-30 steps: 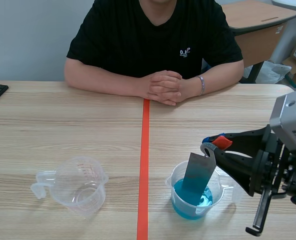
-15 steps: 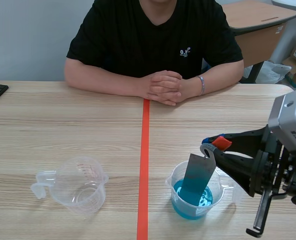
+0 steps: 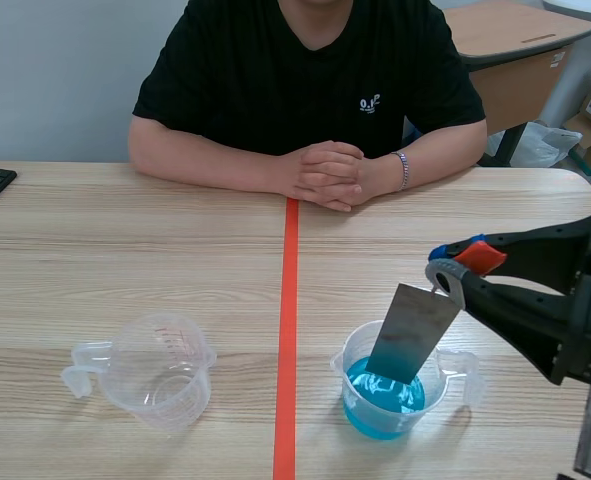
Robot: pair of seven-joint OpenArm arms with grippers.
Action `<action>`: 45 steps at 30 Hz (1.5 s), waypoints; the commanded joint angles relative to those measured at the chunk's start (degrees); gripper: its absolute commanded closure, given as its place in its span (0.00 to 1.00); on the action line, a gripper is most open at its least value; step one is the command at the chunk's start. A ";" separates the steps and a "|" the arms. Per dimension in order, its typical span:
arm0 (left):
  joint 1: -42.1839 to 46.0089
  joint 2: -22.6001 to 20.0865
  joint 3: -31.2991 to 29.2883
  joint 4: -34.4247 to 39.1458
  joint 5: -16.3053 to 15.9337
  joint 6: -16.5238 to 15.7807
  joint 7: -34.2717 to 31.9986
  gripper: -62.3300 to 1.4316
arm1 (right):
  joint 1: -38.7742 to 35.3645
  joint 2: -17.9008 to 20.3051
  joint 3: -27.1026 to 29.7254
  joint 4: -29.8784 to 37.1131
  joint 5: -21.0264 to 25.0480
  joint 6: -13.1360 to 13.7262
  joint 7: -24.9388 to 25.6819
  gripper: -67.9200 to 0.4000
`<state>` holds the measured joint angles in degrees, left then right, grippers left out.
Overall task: Do the redox reaction experiment.
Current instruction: 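Hold the plate still in the solution, then raise the plate and point at it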
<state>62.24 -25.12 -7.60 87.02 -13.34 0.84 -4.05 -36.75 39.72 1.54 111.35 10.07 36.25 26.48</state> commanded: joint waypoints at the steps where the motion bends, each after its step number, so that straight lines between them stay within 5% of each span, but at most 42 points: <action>1: 0.59 -0.35 -0.48 0.72 -0.15 -0.11 -0.37 0.91 | -0.63 1.07 1.55 1.99 1.11 0.22 0.66 0.97; 15: 0.57 -0.63 -0.48 0.72 -0.15 -0.11 -0.46 0.91 | -6.47 1.07 12.81 11.78 9.68 5.88 -3.76 0.97; 29: 0.59 -1.36 -0.48 0.72 -0.15 -0.13 -0.48 0.91 | -6.43 1.07 16.57 14.78 16.59 6.47 -8.70 0.97; 42: -1.51 -8.72 -0.46 0.79 -0.74 -1.20 -7.10 0.91 | -6.43 1.05 16.57 15.58 17.42 6.47 -9.46 0.97; 45: -4.44 -11.85 -0.46 0.79 -0.76 -3.50 -7.10 0.91 | -6.43 1.05 16.57 15.58 17.42 6.47 -9.46 0.97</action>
<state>59.13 -36.10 -7.64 87.02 -13.96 -2.17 -10.33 -43.53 39.86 17.67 126.02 26.59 42.41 16.19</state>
